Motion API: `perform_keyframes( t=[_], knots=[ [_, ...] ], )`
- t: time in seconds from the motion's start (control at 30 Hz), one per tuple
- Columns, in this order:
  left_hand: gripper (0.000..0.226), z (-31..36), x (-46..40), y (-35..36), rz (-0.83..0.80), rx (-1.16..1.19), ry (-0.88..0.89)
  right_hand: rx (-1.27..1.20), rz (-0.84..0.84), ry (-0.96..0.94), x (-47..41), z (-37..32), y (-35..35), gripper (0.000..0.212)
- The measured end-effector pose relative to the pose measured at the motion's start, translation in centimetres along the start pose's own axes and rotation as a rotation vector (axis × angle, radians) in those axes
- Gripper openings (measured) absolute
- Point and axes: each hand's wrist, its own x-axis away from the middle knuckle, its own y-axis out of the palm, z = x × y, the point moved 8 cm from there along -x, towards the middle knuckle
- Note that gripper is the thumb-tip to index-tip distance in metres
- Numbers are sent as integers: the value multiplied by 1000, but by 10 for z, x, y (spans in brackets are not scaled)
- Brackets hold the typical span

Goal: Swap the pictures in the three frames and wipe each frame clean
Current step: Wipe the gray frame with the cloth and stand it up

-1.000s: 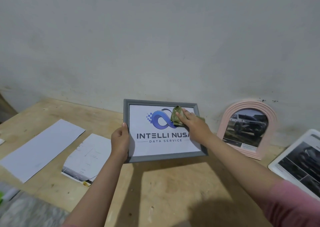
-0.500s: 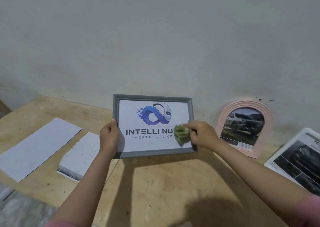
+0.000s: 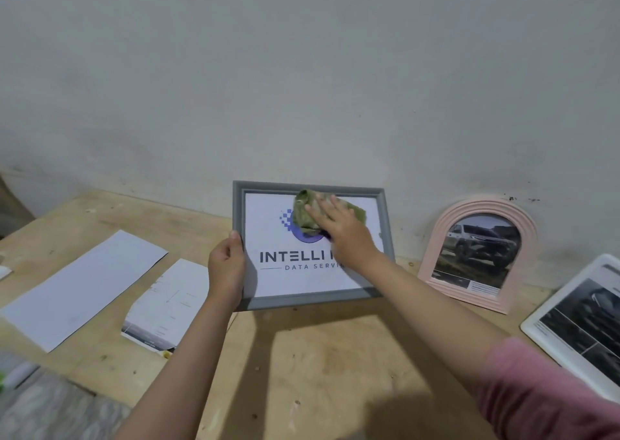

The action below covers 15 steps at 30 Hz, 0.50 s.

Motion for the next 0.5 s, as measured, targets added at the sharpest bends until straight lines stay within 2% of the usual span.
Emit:
perform_keyframes(
  t=[0.07, 0.2, 0.27, 0.33, 0.37, 0.43, 0.5],
  knots=[
    [43, -2, -2, -10, 17, -14, 4, 65, 52, 92, 8, 26, -5, 80],
    [46, -1, 2, -10, -5, -79, 23, 46, -43, 468, 16, 66, -21, 66],
    [46, -1, 5, -3, -25, -85, 14, -54, 126, 514, 7, 55, -43, 66],
    [46, 1, 9, 8, -57, -93, 9, -170, 302, 355, -9, 19, -60, 65],
    [46, 3, 11, 14, -75, -107, 26, -206, 320, 244, -21, -1, -62, 66],
    [44, 9, 13, 25, -110, -157, 94, -191, 226, 41, -46, -42, -56, 69],
    [43, 16, 15, 33, -146, -216, 157, -76, 60, -119, -65, -73, -38, 68]
  ],
)
